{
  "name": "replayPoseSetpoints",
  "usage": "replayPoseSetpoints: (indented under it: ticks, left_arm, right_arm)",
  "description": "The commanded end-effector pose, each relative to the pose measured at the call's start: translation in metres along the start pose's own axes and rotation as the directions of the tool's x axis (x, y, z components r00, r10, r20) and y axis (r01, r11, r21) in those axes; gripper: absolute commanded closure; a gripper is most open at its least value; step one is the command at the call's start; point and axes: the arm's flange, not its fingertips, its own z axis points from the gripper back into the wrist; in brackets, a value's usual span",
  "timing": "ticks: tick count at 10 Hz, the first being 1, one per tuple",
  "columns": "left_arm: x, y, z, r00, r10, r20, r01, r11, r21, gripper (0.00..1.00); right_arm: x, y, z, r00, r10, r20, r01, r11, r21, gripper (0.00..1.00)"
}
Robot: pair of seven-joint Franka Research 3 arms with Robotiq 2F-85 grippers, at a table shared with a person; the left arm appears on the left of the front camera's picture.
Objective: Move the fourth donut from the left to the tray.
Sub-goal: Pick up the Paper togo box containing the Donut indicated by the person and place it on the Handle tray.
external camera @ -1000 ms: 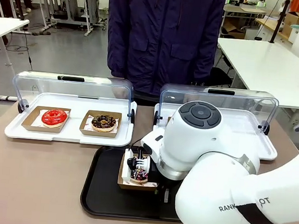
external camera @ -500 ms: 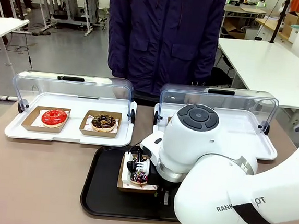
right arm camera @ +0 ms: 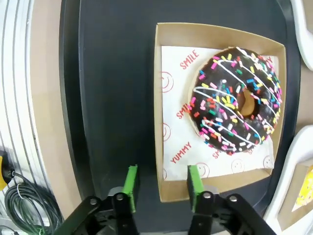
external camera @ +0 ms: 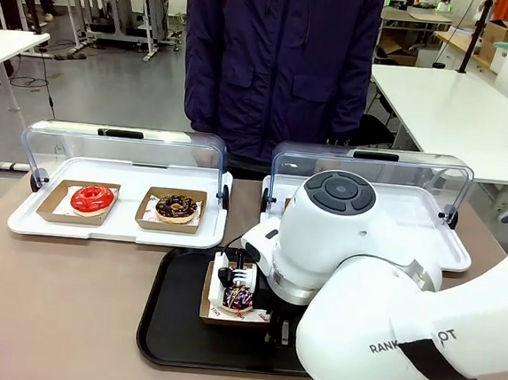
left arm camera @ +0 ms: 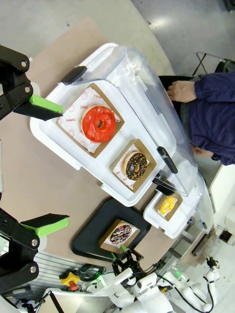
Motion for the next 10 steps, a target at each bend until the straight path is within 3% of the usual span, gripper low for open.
replayPoseSetpoints:
  ticks: [1,6,7,8,10]
  left_arm:
    - [0.001,-0.002,0.0,1.0,-0.007,0.006,0.007,1.0,-0.007,0.0]
    - [0.001,-0.002,0.0,1.0,-0.007,0.006,0.007,1.0,-0.007,0.0]
    - [0.001,-0.002,0.0,1.0,-0.007,0.006,0.007,1.0,-0.007,0.0]
    - [0.001,-0.002,0.0,1.0,-0.007,0.006,0.007,1.0,-0.007,0.0]
    - [0.001,-0.002,0.0,1.0,-0.007,0.006,0.007,1.0,-0.007,0.0]
  right_arm:
    - [-0.023,0.012,0.034,1.0,-0.004,0.013,0.004,1.0,0.018,0.0]
    - [-0.022,0.013,0.081,0.997,0.013,0.079,-0.011,1.0,-0.023,0.0]
    - [-0.025,0.011,0.084,0.996,0.031,0.083,-0.032,0.999,0.017,0.0]
    - [0.002,0.0,0.076,0.999,-0.006,0.053,0.009,0.999,-0.049,0.0]
    - [0.002,0.0,0.076,0.999,-0.006,0.053,0.009,0.999,-0.049,0.0]
